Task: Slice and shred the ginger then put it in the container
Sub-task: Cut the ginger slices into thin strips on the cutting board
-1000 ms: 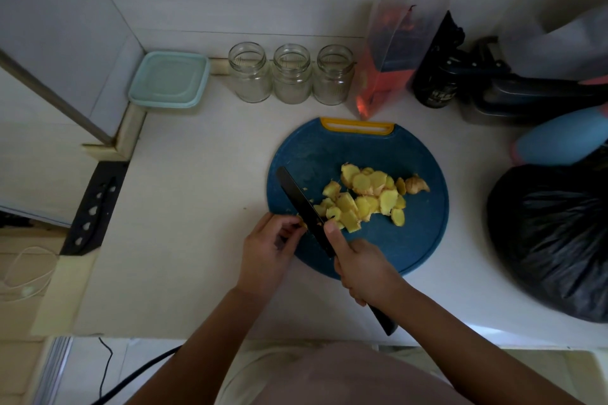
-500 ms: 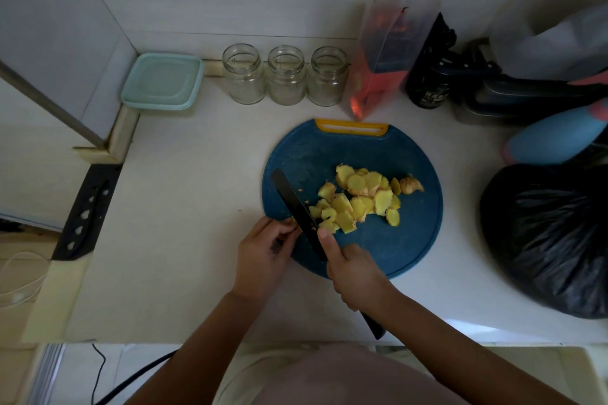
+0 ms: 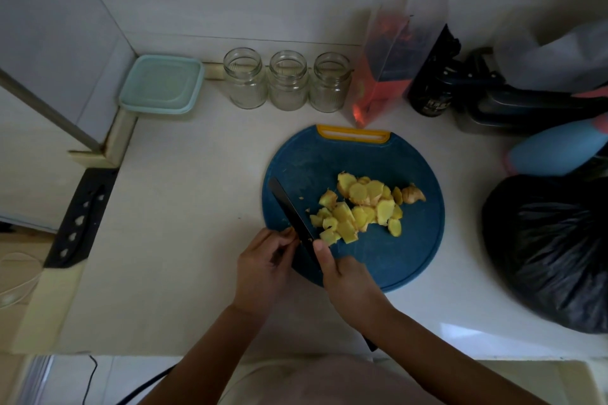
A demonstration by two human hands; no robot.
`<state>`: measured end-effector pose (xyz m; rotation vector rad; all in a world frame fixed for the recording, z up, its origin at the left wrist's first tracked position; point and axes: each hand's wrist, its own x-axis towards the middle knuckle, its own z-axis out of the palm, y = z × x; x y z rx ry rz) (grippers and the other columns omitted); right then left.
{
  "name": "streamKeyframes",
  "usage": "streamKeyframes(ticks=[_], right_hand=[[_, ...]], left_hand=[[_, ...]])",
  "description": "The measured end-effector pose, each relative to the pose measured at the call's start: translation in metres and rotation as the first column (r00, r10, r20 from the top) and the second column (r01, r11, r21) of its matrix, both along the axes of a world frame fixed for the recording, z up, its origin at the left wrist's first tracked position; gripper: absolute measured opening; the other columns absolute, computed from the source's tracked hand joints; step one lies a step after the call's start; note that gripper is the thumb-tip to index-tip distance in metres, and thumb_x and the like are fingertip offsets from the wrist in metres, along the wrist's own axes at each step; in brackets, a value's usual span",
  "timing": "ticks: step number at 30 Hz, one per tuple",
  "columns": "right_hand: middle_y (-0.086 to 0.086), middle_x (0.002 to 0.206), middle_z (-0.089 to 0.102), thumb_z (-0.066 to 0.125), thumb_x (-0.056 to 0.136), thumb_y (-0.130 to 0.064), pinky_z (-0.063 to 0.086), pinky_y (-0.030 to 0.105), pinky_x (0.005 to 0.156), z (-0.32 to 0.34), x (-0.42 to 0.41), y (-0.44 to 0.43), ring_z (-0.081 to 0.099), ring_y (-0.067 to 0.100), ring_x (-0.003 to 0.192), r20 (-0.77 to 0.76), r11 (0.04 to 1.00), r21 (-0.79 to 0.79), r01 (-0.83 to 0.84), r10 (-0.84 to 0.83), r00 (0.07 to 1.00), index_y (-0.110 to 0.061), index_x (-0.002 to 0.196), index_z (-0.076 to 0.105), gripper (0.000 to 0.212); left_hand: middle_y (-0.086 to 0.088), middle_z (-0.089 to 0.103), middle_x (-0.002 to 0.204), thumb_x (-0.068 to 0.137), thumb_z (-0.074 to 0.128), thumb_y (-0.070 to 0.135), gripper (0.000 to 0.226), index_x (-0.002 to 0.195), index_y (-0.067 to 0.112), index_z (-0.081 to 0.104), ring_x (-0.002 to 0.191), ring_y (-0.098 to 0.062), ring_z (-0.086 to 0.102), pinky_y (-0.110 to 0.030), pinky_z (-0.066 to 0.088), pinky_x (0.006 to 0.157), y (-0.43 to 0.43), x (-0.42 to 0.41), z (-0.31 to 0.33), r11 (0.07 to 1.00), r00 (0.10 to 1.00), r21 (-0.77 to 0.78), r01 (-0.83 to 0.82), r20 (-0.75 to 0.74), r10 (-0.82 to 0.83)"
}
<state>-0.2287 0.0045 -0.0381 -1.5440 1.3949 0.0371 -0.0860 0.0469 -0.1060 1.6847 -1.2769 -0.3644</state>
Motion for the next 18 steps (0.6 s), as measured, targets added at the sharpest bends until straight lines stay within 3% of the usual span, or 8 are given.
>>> streamKeyframes(ticks=[7, 12, 18], right_hand=[[0.0, 0.056, 0.044, 0.027, 0.096, -0.06, 0.033, 0.021, 0.047, 0.0, 0.009, -0.007, 0.04, 0.01, 0.048, -0.018, 0.993, 0.11, 0.046, -0.045, 0.999, -0.014, 0.069, 0.044, 0.056], [-0.001, 0.06, 0.044, 0.026, 0.099, -0.058, 0.033, 0.019, 0.047, 0.005, 0.018, -0.015, 0.04, 0.009, 0.049, -0.043, 0.991, 0.129, 0.02, -0.014, 0.999, -0.013, 0.085, 0.047, 0.052], [0.0, 0.061, 0.043, 0.024, 0.1, -0.057, 0.033, 0.019, 0.048, 0.012, 0.018, -0.02, 0.04, 0.01, 0.05, -0.07, 0.995, 0.1, -0.002, 0.009, 0.997, -0.011, 0.088, 0.046, 0.052]], left_hand=[[0.01, 0.061, 0.081, 0.08, 0.067, 0.008, 0.007, 0.083, 0.006, 0.073, 0.076, 0.001, 0.058, -0.004, 0.044, 0.071, -0.001, 0.001, 0.001, 1.0, 1.0, 0.019, -0.001, 0.005, 0.001], [0.003, 0.066, 0.081, 0.085, 0.061, 0.023, 0.02, 0.087, 0.008, 0.074, 0.077, -0.001, 0.059, -0.006, 0.046, 0.071, 0.0, 0.001, 0.001, 0.999, 1.0, 0.037, 0.01, -0.008, -0.009], [0.006, 0.061, 0.081, 0.084, 0.069, 0.02, 0.009, 0.087, 0.012, 0.07, 0.074, -0.001, 0.058, -0.008, 0.045, 0.065, -0.001, 0.0, 0.002, 0.997, 0.998, 0.079, 0.0, -0.056, 0.004]])
